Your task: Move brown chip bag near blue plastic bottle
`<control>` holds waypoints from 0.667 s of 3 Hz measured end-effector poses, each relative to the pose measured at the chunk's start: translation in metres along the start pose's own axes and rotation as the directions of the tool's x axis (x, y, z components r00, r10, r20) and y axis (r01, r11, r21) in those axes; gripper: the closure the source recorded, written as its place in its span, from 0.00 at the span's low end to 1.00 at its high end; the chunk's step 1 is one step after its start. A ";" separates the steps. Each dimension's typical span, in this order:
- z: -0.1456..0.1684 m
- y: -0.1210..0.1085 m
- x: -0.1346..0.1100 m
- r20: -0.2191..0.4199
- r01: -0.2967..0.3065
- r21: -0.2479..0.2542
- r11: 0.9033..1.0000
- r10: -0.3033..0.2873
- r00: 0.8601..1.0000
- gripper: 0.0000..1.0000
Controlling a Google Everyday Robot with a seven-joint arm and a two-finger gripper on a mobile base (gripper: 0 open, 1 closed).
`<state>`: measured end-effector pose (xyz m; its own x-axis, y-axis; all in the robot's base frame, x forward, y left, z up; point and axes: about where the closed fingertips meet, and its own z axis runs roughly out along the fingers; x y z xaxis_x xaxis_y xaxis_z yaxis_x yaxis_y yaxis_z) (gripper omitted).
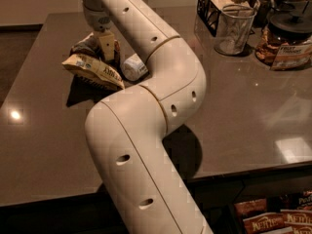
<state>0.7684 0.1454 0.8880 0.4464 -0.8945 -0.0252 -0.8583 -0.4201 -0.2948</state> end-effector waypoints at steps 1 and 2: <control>0.003 -0.008 -0.004 0.007 0.005 0.028 1.000 -0.005 1.000 0.50; 0.007 -0.015 -0.006 0.011 0.005 0.050 0.999 -0.006 1.000 0.27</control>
Offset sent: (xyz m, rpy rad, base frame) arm 0.0056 0.0071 0.0000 0.0163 -0.0216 0.0055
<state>0.7806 0.1583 0.8858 0.4543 -0.8902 -0.0344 -0.8421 -0.4166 -0.3424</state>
